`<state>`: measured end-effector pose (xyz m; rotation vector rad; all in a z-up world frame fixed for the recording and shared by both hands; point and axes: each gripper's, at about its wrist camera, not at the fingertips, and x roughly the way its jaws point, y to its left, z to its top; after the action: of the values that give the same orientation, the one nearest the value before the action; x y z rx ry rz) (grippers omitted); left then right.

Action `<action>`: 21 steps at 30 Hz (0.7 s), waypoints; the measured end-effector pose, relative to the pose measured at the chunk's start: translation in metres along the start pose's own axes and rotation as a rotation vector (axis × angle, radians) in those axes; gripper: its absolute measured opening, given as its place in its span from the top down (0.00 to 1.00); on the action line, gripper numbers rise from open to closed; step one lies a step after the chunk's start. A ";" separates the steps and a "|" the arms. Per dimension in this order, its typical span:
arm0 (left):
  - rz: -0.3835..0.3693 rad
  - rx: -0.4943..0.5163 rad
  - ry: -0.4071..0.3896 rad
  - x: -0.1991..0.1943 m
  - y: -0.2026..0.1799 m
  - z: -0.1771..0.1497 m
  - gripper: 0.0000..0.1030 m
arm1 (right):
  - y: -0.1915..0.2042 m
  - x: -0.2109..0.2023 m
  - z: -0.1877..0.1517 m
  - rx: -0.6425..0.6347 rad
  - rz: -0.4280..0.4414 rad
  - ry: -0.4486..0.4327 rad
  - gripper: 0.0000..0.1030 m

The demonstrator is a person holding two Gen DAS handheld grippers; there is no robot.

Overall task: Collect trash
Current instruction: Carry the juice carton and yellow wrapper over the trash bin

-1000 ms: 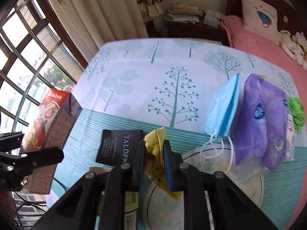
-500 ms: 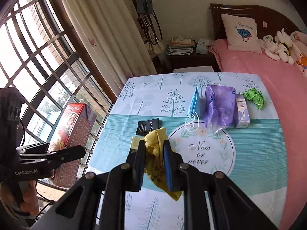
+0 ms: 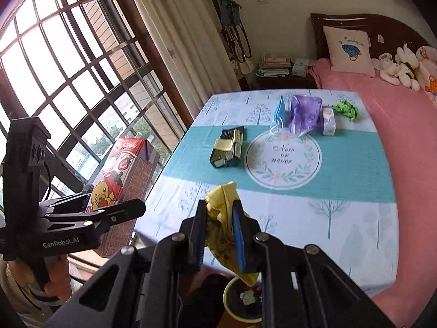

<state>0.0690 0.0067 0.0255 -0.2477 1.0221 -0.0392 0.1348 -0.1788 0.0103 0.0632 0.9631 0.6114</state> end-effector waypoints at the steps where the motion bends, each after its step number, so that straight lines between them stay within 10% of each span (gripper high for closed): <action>1: 0.002 0.007 0.015 0.000 -0.004 -0.012 0.41 | 0.000 -0.002 -0.011 0.001 0.000 0.014 0.83; 11: 0.025 0.131 0.155 0.034 -0.029 -0.108 0.40 | -0.017 0.029 -0.122 0.155 -0.018 0.166 0.83; 21: -0.041 0.177 0.305 0.175 -0.001 -0.206 0.40 | -0.064 0.152 -0.238 0.315 -0.114 0.253 0.81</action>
<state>-0.0141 -0.0582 -0.2232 -0.1027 1.3087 -0.2092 0.0411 -0.2049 -0.2623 0.2138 1.2943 0.3635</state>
